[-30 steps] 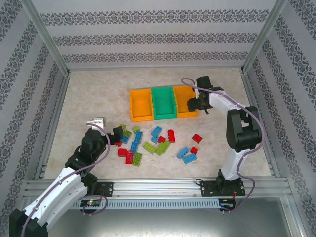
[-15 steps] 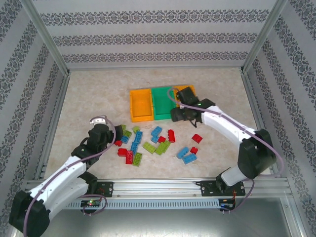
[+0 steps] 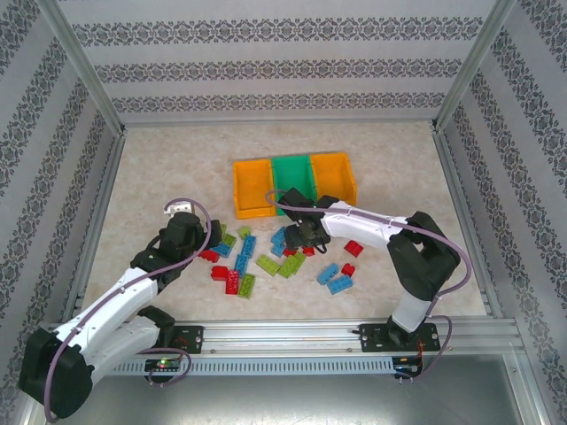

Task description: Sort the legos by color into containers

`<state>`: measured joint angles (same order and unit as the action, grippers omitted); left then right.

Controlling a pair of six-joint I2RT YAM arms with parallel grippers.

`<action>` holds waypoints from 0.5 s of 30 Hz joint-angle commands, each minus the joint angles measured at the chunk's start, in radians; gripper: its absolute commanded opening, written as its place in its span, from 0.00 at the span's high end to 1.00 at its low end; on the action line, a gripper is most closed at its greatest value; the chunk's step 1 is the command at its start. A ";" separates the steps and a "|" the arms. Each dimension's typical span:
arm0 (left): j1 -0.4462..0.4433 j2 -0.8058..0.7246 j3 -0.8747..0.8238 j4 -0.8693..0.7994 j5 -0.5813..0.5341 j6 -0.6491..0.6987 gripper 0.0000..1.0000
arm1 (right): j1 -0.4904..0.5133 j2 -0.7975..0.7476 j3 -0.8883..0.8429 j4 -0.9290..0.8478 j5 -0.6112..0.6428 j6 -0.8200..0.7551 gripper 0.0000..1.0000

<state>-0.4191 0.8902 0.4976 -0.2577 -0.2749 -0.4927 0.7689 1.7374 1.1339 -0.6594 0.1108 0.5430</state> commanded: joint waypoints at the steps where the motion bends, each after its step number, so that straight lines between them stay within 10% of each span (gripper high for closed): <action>1: -0.002 -0.007 -0.009 -0.028 -0.020 -0.024 0.01 | 0.008 0.019 -0.038 -0.021 0.062 0.046 0.36; 15: -0.002 0.015 -0.007 -0.028 0.005 -0.076 0.01 | -0.030 0.012 -0.123 0.047 0.073 0.029 0.62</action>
<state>-0.4191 0.9043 0.4976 -0.2588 -0.2699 -0.5400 0.7567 1.7576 1.0454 -0.6250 0.1623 0.5690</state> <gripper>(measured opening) 0.994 0.388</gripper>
